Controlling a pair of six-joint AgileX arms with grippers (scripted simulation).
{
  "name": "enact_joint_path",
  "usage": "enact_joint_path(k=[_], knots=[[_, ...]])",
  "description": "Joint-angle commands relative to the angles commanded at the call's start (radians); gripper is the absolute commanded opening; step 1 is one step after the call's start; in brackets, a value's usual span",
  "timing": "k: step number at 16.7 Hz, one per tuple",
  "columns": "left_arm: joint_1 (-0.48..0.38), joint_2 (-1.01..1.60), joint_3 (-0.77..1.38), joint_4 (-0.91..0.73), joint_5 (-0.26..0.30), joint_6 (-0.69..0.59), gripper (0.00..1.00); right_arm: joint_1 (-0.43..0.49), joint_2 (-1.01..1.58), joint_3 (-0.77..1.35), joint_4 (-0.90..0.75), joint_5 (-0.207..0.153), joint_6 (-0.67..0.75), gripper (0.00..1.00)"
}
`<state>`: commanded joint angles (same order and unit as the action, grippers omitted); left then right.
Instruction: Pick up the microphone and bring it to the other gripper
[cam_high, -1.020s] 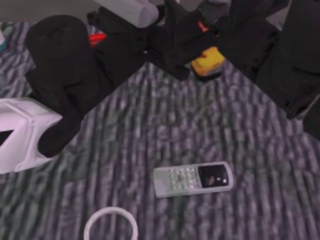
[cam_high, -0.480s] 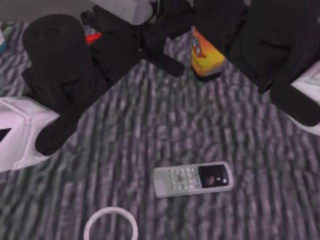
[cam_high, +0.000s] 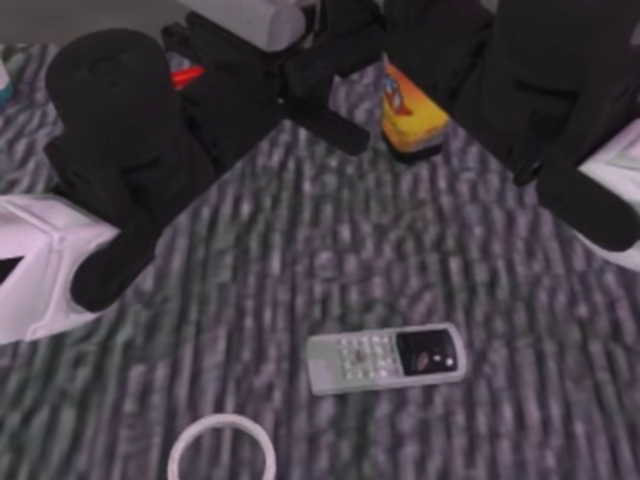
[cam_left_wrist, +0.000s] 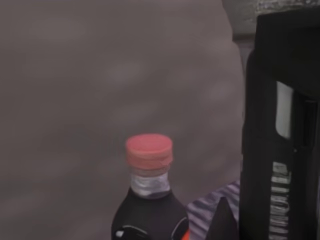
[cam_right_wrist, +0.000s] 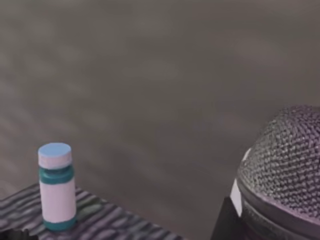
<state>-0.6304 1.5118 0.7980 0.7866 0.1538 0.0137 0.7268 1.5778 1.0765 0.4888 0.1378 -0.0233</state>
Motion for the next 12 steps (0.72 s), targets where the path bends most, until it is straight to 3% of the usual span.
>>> enact_joint_path(k=[5, 12], knots=[[0.000, 0.000, 0.000, 0.000, 0.000, 0.000, 0.00, 0.000, 0.000, 0.000, 0.000, 0.000, 0.000, 0.02], [0.000, 0.000, 0.000, 0.000, 0.000, 0.000, 0.00, 0.000, 0.000, 0.000, 0.000, 0.000, 0.000, 0.00]])
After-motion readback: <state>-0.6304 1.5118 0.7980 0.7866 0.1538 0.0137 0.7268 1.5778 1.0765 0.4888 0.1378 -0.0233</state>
